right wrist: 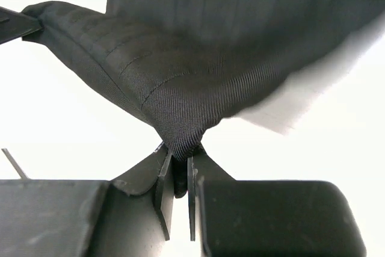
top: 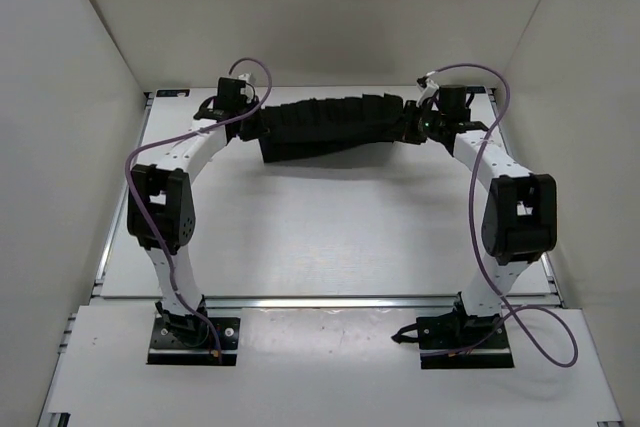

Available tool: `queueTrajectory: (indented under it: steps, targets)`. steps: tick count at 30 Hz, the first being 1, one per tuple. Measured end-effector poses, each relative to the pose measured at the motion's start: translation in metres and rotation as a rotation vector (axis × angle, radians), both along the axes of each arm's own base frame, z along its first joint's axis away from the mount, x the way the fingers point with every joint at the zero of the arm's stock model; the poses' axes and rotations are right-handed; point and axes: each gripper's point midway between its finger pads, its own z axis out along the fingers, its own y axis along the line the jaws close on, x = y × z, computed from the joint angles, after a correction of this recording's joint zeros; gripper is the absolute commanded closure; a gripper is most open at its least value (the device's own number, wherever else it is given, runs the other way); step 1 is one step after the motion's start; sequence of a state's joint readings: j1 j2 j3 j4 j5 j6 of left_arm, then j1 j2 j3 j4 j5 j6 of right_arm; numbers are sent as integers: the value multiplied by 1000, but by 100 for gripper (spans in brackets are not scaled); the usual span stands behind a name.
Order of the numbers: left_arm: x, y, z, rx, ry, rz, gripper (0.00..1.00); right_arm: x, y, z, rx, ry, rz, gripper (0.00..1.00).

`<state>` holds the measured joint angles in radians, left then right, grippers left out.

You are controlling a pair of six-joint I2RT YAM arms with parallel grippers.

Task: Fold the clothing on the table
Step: Fold the skirt

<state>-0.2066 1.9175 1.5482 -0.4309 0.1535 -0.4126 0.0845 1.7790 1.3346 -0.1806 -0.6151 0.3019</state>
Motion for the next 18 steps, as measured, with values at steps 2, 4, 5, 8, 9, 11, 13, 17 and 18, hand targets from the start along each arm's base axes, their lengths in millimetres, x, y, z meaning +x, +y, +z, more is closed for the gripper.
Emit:
queueTrajectory:
  steps: [2, 4, 5, 8, 9, 11, 13, 17, 18]
  targets:
    - [-4, -3, 2, 10, -9, -11, 100, -1, -1, -1, -10, -7, 2, 100]
    - [-22, -2, -3, 20, -3, -18, 100, -15, -2, -13, -20, 7, 5, 100]
    - [-44, 0, -9, 27, 18, -25, 100, -33, 0, -25, -23, 38, 14, 100]
    - [-115, 1, -26, 60, 82, -57, 100, -108, 5, -64, -33, 162, 42, 100]
    - [-145, 2, -32, 83, 107, -73, 100, -138, 8, -77, -49, 200, 50, 99]
    - [-203, -1, -36, 112, 134, -115, 100, -209, 17, -93, -91, 272, 92, 100]
    - [-252, -5, -28, 88, 131, -168, 100, -259, 27, -88, -93, 266, 149, 100]
    - [-267, 22, 0, -2, 58, -62, 100, -271, 15, -60, 12, 177, 69, 100]
    - [-263, 22, 3, -33, 53, -51, 100, -263, 10, -54, 47, 162, 39, 100]
